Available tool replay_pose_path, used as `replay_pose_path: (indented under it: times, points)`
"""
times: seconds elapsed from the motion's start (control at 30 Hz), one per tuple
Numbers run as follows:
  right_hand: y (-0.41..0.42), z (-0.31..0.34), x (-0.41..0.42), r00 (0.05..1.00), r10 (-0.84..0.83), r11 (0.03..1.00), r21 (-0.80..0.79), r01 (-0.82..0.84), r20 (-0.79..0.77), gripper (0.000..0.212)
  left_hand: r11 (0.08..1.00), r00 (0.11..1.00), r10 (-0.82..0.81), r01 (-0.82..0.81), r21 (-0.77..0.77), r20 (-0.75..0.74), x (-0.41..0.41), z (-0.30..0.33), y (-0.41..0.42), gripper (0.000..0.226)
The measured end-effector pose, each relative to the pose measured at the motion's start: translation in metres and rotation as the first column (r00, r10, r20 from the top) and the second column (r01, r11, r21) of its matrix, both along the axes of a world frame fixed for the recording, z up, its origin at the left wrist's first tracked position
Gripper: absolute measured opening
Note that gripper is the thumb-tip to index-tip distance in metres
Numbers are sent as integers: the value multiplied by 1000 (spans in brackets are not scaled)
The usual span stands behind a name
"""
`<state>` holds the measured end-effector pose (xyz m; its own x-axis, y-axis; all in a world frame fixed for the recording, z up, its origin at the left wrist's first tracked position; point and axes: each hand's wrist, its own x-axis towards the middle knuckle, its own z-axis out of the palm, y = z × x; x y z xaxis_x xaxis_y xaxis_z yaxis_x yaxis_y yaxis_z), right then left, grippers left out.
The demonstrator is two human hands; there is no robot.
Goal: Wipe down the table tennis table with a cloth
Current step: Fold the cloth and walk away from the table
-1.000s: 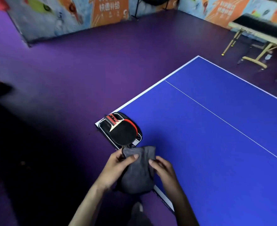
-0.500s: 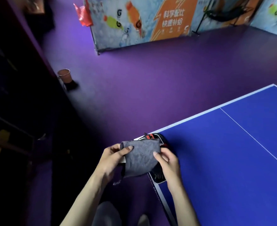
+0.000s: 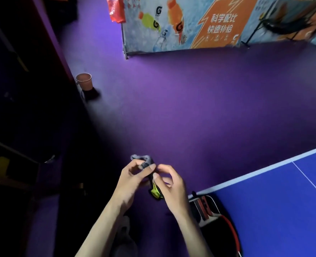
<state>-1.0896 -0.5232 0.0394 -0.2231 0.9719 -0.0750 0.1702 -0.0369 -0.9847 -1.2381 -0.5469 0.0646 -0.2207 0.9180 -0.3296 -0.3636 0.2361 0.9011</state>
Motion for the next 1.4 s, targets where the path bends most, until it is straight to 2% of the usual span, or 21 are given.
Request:
replay_pose_path:
  times: [0.13, 0.33, 0.57, 0.7, 0.83, 1.0, 1.13, 1.23, 1.3, 1.33, 1.4]
  points:
    - [64, 3, -57, 999, -36, 999, 4, 36, 38, 24, 999, 1000, -18, 18, -38, -8, -56, 4, 58, 32]
    - [139, 3, -116, 994, -113, 993, -17, 113, 13, 23, 998, 998, -59, 58, -30, -6, -113, -2, 140, 32]
    - [257, -17, -117, 972, -195, 980, -17, 199, 130, 10, 991, 994, -101, 98, -94, -29, -110, -23, 273, 15]
    - [351, -32, -109, 955, -266, 963, -6, 269, 130, 21, 983, 983, -146, 132, -127, -110, -99, -27, 374, 11]
    - [451, -34, -93, 937, -336, 940, -18, 339, 96, 20, 973, 971, -175, 145, -181, -164, -83, -15, 482, 16]
    - [563, -18, -59, 875, -474, 880, 25, 474, 101, 16, 969, 956, -214, 182, -167, -201, -69, 0, 603, 18]
    - [637, -20, -19, 815, -578, 813, -66, 579, 40, 35, 978, 958, -186, 161, -129, -217, -62, 7, 686, 17]
    - [697, -19, 14, 741, -670, 736, -89, 671, 46, 15, 983, 946, -178, 155, -103, -273, -66, 6, 758, 18]
    - [737, -26, 41, 687, -723, 683, -73, 727, 76, 13, 982, 927, -185, 160, -100, -328, -72, 2, 810, 21]
    - [757, -28, 52, 657, -747, 656, -48, 753, 98, 16, 981, 915, -190, 167, -95, -356, -74, 0, 838, 22]
    - [799, -32, 73, 595, -789, 607, 38, 794, 151, 36, 980, 887, -200, 189, -68, -415, -78, -2, 893, 21]
